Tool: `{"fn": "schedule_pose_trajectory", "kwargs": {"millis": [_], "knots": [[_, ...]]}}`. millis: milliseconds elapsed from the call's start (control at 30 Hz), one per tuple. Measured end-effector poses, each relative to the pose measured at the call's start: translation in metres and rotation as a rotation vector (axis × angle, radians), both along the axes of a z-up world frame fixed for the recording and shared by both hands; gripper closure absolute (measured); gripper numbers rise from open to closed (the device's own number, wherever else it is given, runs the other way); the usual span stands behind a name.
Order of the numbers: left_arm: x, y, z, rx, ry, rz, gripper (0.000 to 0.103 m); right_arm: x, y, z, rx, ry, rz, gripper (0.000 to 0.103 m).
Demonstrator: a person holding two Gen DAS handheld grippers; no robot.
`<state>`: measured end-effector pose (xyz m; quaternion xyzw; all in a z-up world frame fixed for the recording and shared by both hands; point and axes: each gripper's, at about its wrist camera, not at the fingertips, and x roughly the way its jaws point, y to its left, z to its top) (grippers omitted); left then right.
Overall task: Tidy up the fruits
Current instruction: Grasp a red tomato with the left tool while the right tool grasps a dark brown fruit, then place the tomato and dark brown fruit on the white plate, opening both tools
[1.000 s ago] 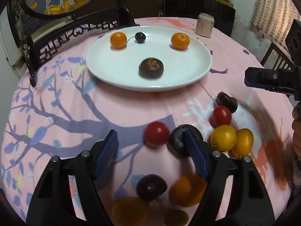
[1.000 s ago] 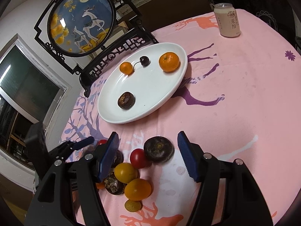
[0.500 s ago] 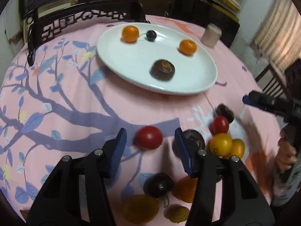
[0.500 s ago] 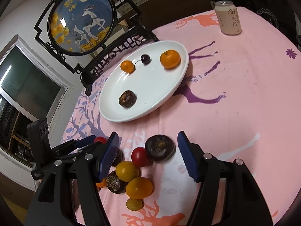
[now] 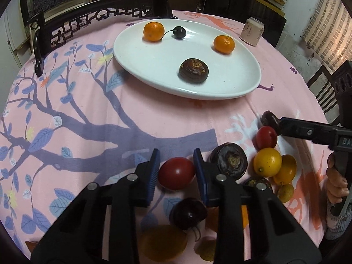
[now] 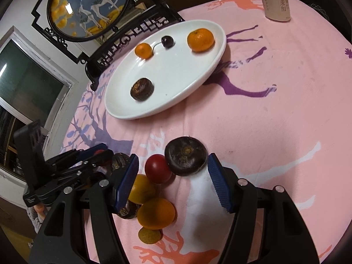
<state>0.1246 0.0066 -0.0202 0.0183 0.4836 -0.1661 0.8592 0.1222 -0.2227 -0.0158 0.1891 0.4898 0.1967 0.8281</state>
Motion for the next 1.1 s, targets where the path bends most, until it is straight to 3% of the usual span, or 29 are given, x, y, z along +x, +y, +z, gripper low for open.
{"fn": "schedule_pose_trajectory", "kwargs": {"millis": [267, 333, 433, 800, 933, 1100], "knots": [[0.001, 0.009, 0.009, -0.042, -0.029, 0.033, 0.071, 0.005, -0.001, -0.009, 0.018, 0.008, -0.023, 0.049], [0.002, 0.009, 0.011, -0.048, -0.033, 0.037, 0.071, 0.005, -0.005, -0.008, 0.018, -0.002, -0.040, 0.063], [0.002, 0.011, 0.019, -0.065, -0.049, 0.050, 0.072, 0.004, -0.013, -0.002, 0.061, -0.011, -0.042, 0.063], [0.017, 0.009, 0.044, -0.094, -0.082, 0.086, 0.072, 0.007, -0.010, 0.021, 0.037, -0.092, -0.067, 0.063], [0.044, 0.003, 0.054, -0.094, -0.090, 0.120, 0.072, 0.034, -0.002, 0.037, 0.017, -0.118, -0.080, 0.063], [0.068, -0.008, 0.052, -0.079, -0.111, 0.153, 0.068, 0.064, 0.005, 0.035, 0.005, -0.141, -0.108, 0.057]]}}
